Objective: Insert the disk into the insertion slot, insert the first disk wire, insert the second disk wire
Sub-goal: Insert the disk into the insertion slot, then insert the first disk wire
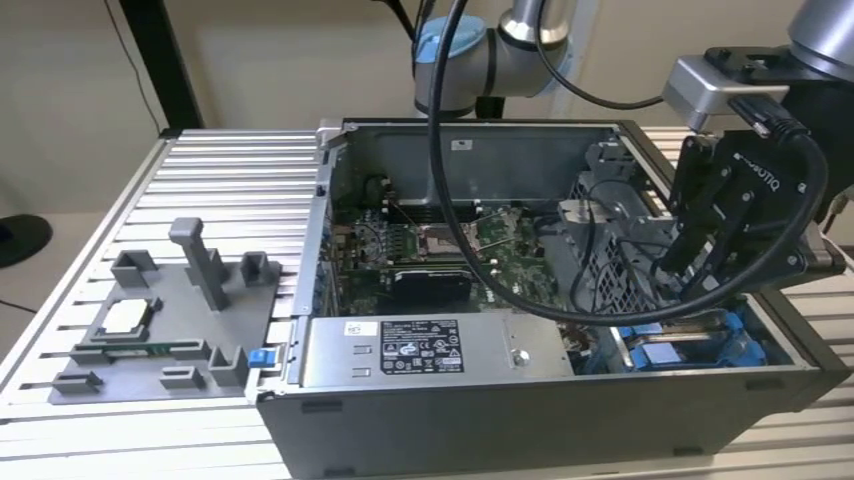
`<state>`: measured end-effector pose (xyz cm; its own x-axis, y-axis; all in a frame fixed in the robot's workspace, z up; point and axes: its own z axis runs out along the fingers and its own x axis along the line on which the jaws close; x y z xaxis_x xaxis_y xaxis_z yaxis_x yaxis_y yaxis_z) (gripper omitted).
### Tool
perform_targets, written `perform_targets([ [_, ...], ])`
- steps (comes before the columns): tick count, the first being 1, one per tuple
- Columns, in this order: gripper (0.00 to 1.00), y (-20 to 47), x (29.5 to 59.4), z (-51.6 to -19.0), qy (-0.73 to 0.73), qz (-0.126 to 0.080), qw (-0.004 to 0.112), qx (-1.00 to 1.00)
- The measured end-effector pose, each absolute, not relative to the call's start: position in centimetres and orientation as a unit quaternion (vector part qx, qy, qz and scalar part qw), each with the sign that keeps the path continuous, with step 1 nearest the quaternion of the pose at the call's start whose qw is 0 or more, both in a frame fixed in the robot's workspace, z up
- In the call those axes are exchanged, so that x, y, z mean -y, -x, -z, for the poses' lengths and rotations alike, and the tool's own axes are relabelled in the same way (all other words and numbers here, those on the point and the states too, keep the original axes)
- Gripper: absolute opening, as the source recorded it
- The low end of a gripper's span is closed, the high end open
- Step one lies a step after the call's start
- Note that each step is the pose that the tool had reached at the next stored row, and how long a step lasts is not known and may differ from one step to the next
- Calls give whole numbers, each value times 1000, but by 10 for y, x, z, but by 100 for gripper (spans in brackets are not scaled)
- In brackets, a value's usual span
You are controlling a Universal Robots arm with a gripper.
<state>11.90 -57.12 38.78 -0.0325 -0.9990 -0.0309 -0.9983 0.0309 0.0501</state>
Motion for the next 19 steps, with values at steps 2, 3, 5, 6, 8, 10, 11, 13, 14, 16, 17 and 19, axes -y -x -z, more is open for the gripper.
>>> perform_targets([
  [2, 100, -119, 571, -388, -695, 29, 6, 718],
  [3, 100, -119, 571, -389, -695, 29, 6, 718],
  [5, 100, -119, 571, -389, -695, 29, 6, 718],
  [6, 100, -119, 571, -389, -695, 29, 6, 718],
  [8, 100, -119, 571, -389, -696, 29, 6, 718],
  [10, 100, -119, 571, -389, -695, 29, 6, 718],
  [11, 100, -119, 571, -389, -695, 29, 6, 718],
  [13, 100, -119, 571, -390, -696, 29, 6, 718],
  [14, 100, -119, 571, -390, -696, 28, 6, 718],
  [16, 100, -120, 570, -389, -696, 28, 6, 718],
  [17, 100, -120, 569, -389, -696, 28, 6, 718],
  [19, 100, -120, 568, -390, -696, 28, 5, 718],
])
